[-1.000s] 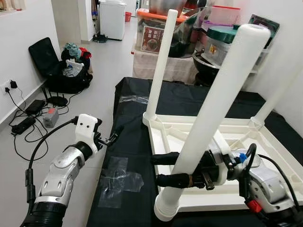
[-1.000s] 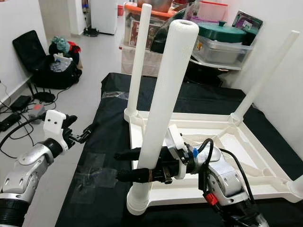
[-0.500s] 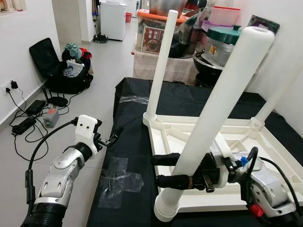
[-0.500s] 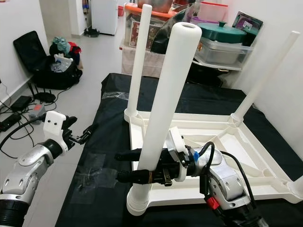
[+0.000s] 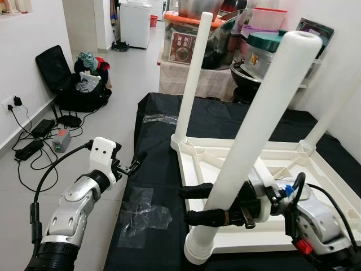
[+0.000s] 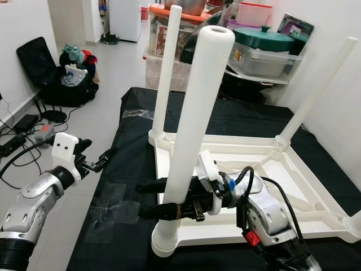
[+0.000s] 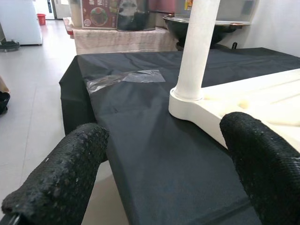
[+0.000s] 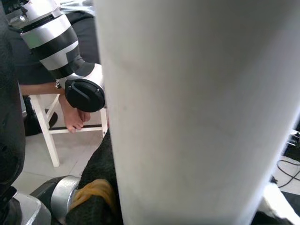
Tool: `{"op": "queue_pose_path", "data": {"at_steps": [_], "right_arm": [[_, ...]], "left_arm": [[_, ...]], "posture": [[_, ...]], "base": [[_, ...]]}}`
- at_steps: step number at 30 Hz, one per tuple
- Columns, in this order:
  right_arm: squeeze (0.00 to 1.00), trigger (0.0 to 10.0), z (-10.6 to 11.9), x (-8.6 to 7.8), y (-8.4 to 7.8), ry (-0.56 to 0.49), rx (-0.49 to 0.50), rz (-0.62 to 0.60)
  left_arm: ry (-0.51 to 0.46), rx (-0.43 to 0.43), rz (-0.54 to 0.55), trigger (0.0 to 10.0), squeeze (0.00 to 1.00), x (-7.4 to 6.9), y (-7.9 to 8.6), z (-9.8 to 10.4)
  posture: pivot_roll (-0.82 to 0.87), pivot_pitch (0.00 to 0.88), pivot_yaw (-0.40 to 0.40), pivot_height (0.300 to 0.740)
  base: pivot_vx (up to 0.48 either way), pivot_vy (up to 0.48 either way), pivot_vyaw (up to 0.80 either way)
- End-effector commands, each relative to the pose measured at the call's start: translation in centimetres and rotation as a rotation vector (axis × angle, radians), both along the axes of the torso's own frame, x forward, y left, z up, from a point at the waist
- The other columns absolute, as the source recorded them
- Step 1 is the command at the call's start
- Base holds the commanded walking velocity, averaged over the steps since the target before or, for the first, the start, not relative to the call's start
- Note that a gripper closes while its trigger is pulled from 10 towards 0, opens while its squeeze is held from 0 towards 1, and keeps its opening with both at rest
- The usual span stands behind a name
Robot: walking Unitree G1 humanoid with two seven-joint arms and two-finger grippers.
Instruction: Building children table
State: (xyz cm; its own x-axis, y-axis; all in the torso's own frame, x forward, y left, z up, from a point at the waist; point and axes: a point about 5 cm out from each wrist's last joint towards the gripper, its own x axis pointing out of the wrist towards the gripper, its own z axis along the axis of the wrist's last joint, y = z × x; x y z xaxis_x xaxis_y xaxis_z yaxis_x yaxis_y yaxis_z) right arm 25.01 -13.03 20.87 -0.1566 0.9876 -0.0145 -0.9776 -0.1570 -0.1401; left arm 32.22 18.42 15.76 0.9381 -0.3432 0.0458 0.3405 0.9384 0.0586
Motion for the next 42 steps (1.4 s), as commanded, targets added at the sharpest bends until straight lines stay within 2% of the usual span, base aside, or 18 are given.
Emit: {"op": "queue_pose_path", "data": {"at_steps": [1, 4, 7, 10, 11, 12, 14, 15, 17, 18, 19, 22, 24, 28, 29, 34, 37, 42], "right_arm": [[0.0, 0.0, -2.2, -0.2, 0.2, 0.076, -0.091, 0.011], [0.0, 0.0, -2.3, -0.2, 0.3, 0.076, -0.086, 0.011], [0.0, 0.0, -2.9, 0.3, 0.7, 0.078, -0.03, -0.108], [0.0, 0.0, -2.9, 0.3, 0.7, 0.078, -0.03, -0.108], [0.0, 0.0, -3.0, 0.6, 0.7, 0.075, -0.018, -0.155], [0.0, 0.0, -3.7, 1.6, 0.5, 0.03, -0.042, -0.343], [0.0, 0.0, -3.7, 1.6, 0.5, 0.03, -0.042, -0.343], [0.0, 0.0, -4.1, 2.4, 0.1, 0.021, -0.051, -0.512], [0.0, 0.0, -4.1, 2.4, 0.1, 0.021, -0.051, -0.512], [0.0, 0.0, -4.9, 3.7, -0.9, 0.066, -0.071, -0.881], [0.0, 0.0, -5.2, 4.0, -1.4, 0.108, -0.082, -1.014], [0.0, 0.0, -5.6, 4.0, -1.8, 0.139, -0.083, -1.109], [0.0, 0.0, -6.5, 4.0, -2.3, 0.198, -0.094, -1.27], [0.0, 0.0, -7.0, 4.0, -2.6, 0.229, -0.098, -1.348], [0.0, 0.0, -8.1, 4.2, -3.1, 0.308, -0.114, -1.489], [0.0, 0.0, -8.8, 4.4, -4.5, 0.347, -0.14, -1.785], [0.0, 0.0, -8.8, 4.2, -4.9, 0.351, -0.137, -1.891], [0.0, 0.0, -8.6, 4.1, -5.0, 0.353, -0.114, -1.921]], "left_arm": [[0.02, -0.003, -0.005, 10.0, 0.0, -0.1, -0.1, -0.3], [0.021, -0.002, -0.004, 10.0, 0.0, -0.1, 0.0, -0.3], [0.024, -0.001, 0.0, 10.0, 0.0, -0.2, 0.1, -0.4], [0.024, -0.001, 0.0, 10.0, 0.0, -0.2, 0.1, -0.4], [0.024, -0.001, 0.0, 10.0, 0.0, -0.3, 0.1, -0.4], [0.024, 0.0, 0.002, 10.0, 0.0, -0.2, 0.2, -0.4], [0.024, 0.0, 0.002, 10.0, 0.0, -0.2, 0.2, -0.4], [0.025, 0.0, 0.003, 10.0, 0.0, -0.2, 0.2, -0.4], [0.025, 0.0, 0.003, 10.0, 0.0, -0.2, 0.2, -0.4], [0.029, 0.0, 0.008, 10.0, 0.0, -0.3, 0.3, -0.6], [0.031, -0.001, 0.01, 10.0, 0.0, -0.3, 0.3, -0.7], [0.032, -0.001, 0.011, 10.0, 0.0, -0.3, 0.3, -0.7], [0.034, -0.002, 0.01, 10.0, 0.0, -0.3, 0.2, -0.8], [0.034, -0.003, 0.009, 10.0, 0.0, -0.2, 0.2, -0.8], [0.035, -0.004, 0.008, 10.0, 0.0, -0.1, 0.1, -0.7], [0.036, -0.004, 0.015, 10.0, 0.0, 0.0, 0.1, -0.8], [0.037, -0.004, 0.02, 10.0, 0.0, -0.1, 0.2, -0.9], [0.038, -0.004, 0.025, 10.0, 0.0, -0.1, 0.3, -1.0]], "posture": [[0.09, 0.0, -0.132, 0.74], [0.09, 0.0, -0.132, 0.74], [0.09, 0.0, -0.13, 0.74], [0.09, 0.0, -0.13, 0.74], [0.09, 0.0, -0.13, 0.74], [0.09, 0.0, -0.132, 0.74], [0.09, 0.0, -0.132, 0.74], [0.08, 0.0, -0.132, 0.74], [0.08, 0.0, -0.132, 0.74], [0.08, 0.0, -0.128, 0.74], [0.08, 0.0, -0.128, 0.74], [0.08, 0.0, -0.127, 0.74], [0.07, 0.0, -0.123, 0.74], [0.07, 0.0, -0.123, 0.74], [0.07, 0.0, -0.123, 0.74], [0.07, 0.0, -0.134, 0.74], [0.08, 0.0, -0.139, 0.74], [0.07, 0.0, -0.139, 0.74]], "base": [[0.0, 0.0, 0.0], [0.0, 0.0, 0.0], [0.0, 0.0, 0.0], [0.0, 0.0, 0.0], [0.0, 0.0, 0.0], [0.0, 0.0, 0.0], [0.0, 0.0, 0.0], [0.0, 0.0, 0.0], [0.0, 0.0, 0.0], [0.0, 0.0, 0.0], [0.0, 0.0, 0.0], [0.0, 0.0, 0.0], [0.0, 0.0, 0.0], [0.0, 0.0, 0.0], [0.0, 0.0, 0.0], [0.0, 0.0, 0.0], [0.0, 0.0, 0.0], [0.0, 0.0, 0.0]]}}
